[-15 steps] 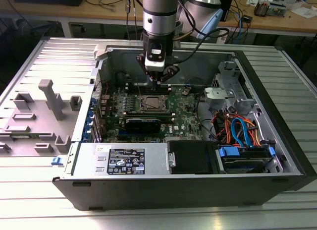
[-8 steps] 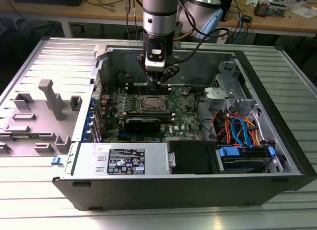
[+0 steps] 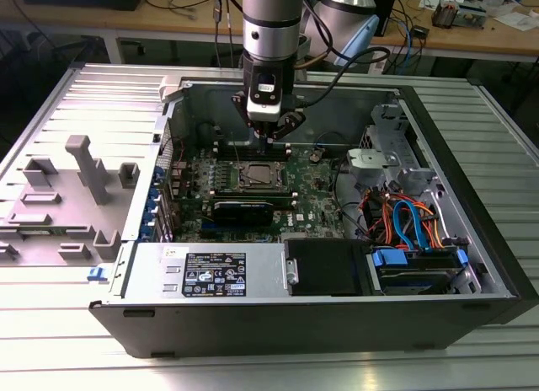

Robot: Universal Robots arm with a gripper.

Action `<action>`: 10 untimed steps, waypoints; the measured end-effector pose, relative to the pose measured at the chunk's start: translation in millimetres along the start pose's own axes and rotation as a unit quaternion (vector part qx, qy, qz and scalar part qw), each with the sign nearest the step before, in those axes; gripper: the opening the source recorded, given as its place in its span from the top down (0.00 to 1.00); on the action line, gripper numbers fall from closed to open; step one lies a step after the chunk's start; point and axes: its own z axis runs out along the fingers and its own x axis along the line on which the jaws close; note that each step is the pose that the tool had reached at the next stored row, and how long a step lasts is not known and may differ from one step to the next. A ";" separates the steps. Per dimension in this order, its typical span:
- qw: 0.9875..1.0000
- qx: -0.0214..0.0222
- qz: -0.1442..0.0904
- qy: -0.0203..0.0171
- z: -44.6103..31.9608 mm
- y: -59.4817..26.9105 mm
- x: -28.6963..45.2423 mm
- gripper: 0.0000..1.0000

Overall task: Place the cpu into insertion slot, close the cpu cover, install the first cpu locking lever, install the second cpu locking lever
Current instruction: 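Install the first cpu locking lever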

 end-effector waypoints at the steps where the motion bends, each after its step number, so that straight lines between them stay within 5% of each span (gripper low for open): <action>1: 1.000 0.000 0.000 0.000 0.0 0.0 0.0 0.89; 10: 1.000 -0.001 -0.003 0.000 0.0 0.0 0.0 0.89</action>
